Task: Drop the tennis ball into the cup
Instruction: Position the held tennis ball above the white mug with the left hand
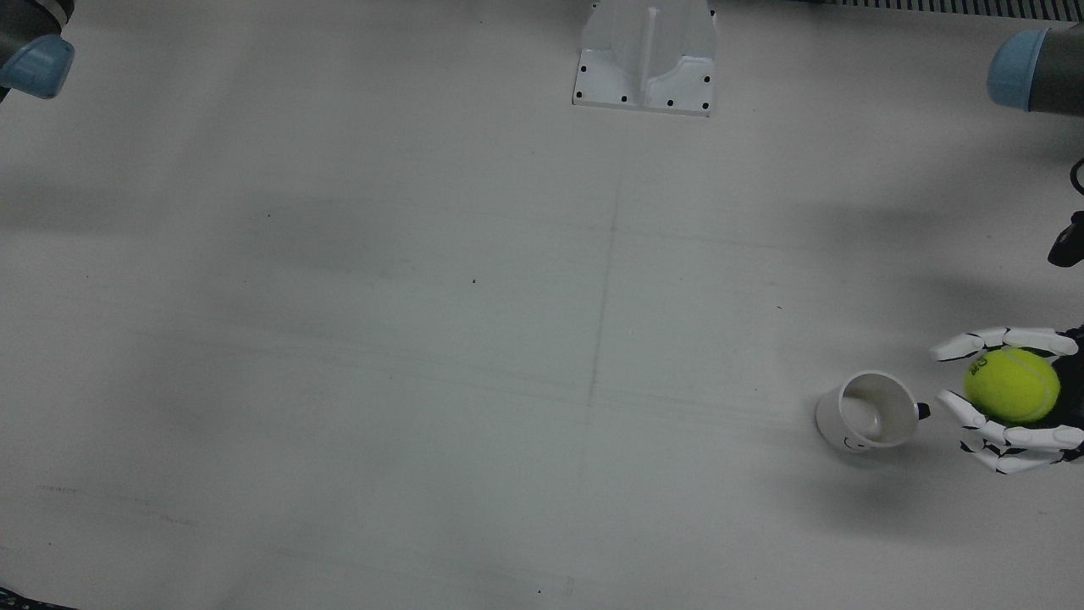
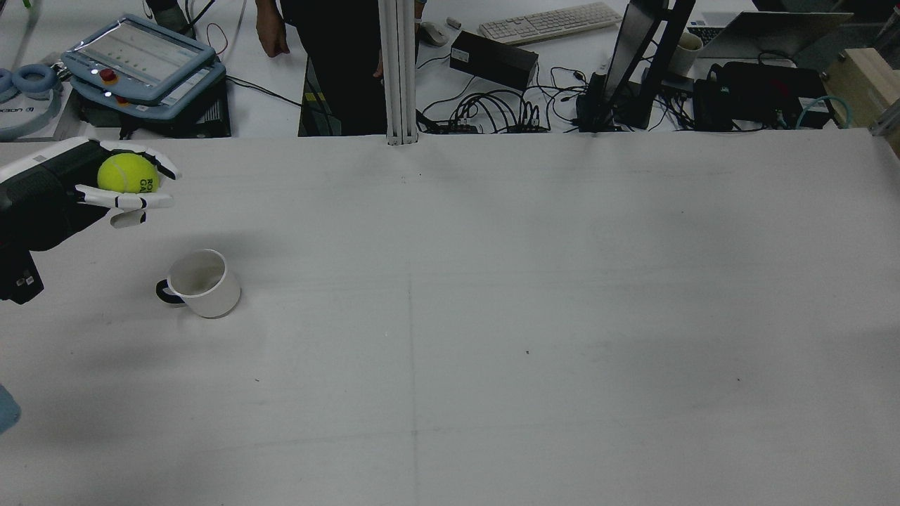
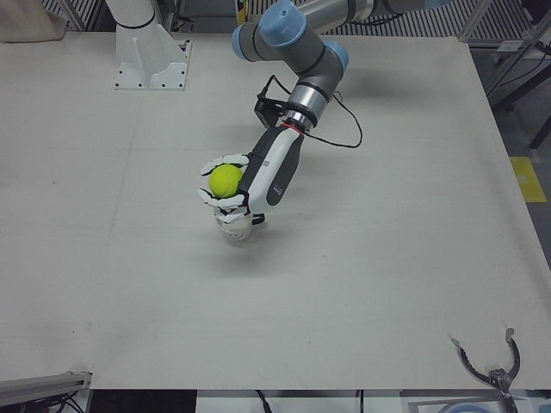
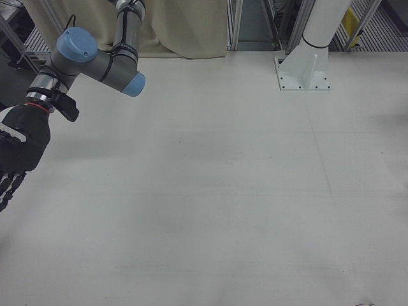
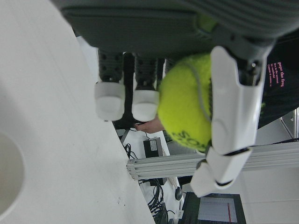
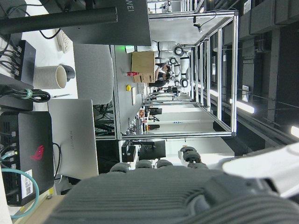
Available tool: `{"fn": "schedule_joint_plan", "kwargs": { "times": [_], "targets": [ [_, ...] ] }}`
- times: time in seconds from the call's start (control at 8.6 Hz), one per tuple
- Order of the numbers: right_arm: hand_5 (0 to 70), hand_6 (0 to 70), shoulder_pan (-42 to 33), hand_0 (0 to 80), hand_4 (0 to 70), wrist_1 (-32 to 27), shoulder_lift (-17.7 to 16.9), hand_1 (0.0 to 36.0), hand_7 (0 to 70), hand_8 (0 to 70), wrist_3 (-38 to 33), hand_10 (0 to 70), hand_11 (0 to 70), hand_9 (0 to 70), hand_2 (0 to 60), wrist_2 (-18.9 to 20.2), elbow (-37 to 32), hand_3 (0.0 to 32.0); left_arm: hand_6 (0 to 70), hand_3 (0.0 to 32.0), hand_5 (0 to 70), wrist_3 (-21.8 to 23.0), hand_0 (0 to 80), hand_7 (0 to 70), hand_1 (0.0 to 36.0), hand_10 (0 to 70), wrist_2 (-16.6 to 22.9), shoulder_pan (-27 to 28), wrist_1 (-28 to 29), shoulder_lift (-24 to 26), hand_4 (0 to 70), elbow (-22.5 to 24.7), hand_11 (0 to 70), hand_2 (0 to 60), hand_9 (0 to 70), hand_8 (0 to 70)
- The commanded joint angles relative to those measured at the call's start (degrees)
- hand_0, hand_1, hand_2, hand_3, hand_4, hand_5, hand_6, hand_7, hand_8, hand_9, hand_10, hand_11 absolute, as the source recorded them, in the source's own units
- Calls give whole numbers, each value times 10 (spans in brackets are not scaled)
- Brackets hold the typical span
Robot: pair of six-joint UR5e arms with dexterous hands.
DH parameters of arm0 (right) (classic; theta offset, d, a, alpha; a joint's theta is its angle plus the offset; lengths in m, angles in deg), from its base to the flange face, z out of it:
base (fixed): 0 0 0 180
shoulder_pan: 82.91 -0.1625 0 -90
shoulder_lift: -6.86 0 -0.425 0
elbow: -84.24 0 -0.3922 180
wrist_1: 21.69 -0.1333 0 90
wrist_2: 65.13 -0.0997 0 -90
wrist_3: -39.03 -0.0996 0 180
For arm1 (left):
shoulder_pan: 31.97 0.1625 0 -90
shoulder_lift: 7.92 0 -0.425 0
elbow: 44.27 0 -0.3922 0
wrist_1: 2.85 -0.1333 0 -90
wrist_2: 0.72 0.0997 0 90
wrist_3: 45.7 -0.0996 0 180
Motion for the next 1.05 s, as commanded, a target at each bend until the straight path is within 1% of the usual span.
{"fn": "schedule_joint_plan", "kwargs": {
  "times": [0.0,0.12,0.23,0.35,0.47,0.58,0.7,0.81,0.93],
  "targets": [
    [0,0,0,0,0,0,0,0,0,0,0,0,0,0,0,0,0,0,376,0,261,-1,560,700,360,700,0,19,-5,3,602,4,700,600,700,700],
    [0,0,0,0,0,0,0,0,0,0,0,0,0,0,0,0,0,0,374,0,260,-3,561,700,360,700,-1,20,-5,0,599,4,700,600,700,700],
    [0,0,0,0,0,0,0,0,0,0,0,0,0,0,0,0,0,0,311,0,238,-3,599,700,360,700,-2,21,-5,-3,501,4,700,600,700,601],
    [0,0,0,0,0,0,0,0,0,0,0,0,0,0,0,0,0,0,169,0,184,1,720,386,360,377,-3,20,-1,-3,313,5,568,600,447,300],
    [0,0,0,0,0,0,0,0,0,0,0,0,0,0,0,0,0,0,70,0,137,3,800,81,360,116,-1,20,7,1,172,5,210,600,109,72],
    [0,0,0,0,0,0,0,0,0,0,0,0,0,0,0,0,0,0,39,0,115,3,773,1,360,45,-1,20,10,-1,103,6,104,505,35,16],
    [0,0,0,0,0,0,0,0,0,0,0,0,0,0,0,0,0,0,24,0,106,2,704,0,360,17,-1,19,14,-5,54,7,63,473,1,0],
    [0,0,0,0,0,0,0,0,0,0,0,0,0,0,0,0,0,0,21,0,107,2,718,0,360,12,-1,20,17,-5,44,7,56,500,0,0],
    [0,0,0,0,0,0,0,0,0,0,0,0,0,0,0,0,0,0,20,0,109,2,728,0,360,9,-1,21,18,-5,38,7,52,514,0,0]
  ]
}}
